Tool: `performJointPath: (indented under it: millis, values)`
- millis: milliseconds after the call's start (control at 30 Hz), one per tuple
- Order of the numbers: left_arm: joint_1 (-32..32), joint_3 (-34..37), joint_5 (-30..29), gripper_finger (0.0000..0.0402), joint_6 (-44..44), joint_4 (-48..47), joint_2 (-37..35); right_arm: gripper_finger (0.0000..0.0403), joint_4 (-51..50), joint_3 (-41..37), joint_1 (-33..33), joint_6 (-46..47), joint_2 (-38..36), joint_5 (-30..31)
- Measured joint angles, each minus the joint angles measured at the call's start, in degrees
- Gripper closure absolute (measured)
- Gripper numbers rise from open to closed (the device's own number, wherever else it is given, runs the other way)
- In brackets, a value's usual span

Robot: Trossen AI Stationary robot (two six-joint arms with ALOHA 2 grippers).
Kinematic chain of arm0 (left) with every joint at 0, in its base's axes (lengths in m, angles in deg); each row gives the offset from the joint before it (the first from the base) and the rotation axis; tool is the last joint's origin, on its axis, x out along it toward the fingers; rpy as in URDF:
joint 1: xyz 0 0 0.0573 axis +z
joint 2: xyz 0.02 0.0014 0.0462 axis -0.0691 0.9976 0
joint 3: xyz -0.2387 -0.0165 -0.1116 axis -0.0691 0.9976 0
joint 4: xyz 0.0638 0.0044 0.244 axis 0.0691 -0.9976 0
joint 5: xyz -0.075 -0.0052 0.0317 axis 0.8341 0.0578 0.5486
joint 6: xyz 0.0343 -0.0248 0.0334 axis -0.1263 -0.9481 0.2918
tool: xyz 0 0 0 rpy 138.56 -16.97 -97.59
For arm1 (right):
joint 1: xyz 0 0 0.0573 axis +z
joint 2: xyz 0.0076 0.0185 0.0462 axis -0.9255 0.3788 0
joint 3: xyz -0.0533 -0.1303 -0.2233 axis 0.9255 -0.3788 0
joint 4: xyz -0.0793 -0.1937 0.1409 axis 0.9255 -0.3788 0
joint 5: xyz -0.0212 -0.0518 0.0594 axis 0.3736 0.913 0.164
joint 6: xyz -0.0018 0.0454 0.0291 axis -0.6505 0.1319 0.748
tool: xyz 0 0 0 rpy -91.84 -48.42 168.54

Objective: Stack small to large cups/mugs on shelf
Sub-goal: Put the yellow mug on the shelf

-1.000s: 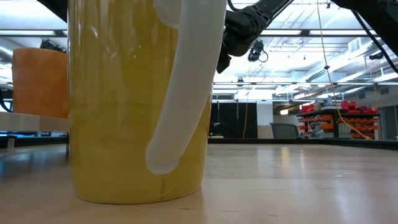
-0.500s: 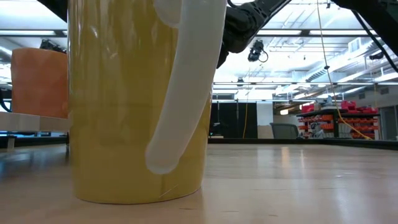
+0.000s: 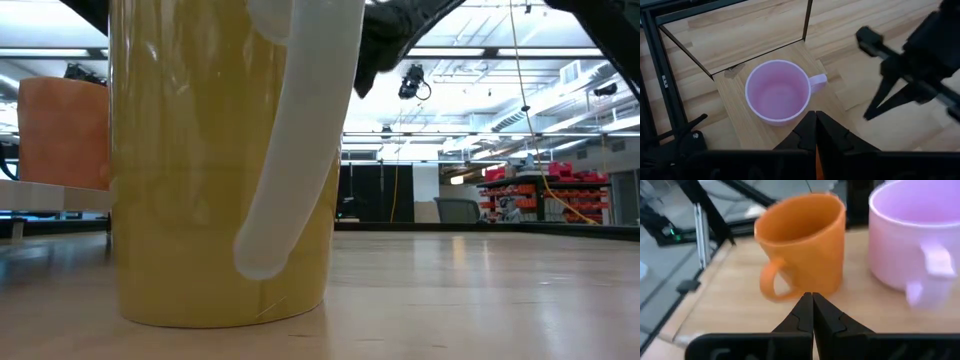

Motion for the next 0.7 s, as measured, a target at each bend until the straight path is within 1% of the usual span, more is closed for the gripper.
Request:
performJointPath:
  millis: [133,233,400,533,600,700]
  values:
    - [0.0,0.0,0.0,0.0385,0.0,0.1,0.0,0.0399,-8.9,0.0,0.4,-3.9,-4.0,-0.2]
    - [0.0,0.0,0.0,0.0378,0.0,1.2,0.0,0.0398,-16.7,0.0,0.9,-7.1,-8.4,-0.1]
    - [0.5,0.0,0.0,0.0372,0.2,4.8,0.0,0.0398,-31.9,-0.1,2.2,-10.4,-15.8,4.4]
    - [1.8,0.0,-0.5,0.0378,0.5,9.9,0.0,0.0398,-37.9,-3.2,3.6,-10.6,-22.3,6.7]
    - [2.8,0.0,-0.5,0.0383,4.3,14.2,0.0,0.0397,-38.9,-6.2,4.4,-10.3,-26.0,7.5]
    - [4.1,0.0,-0.7,0.0389,16.0,26.0,0.0,0.0396,-39.2,-12.1,5.5,-8.2,-32.0,7.5]
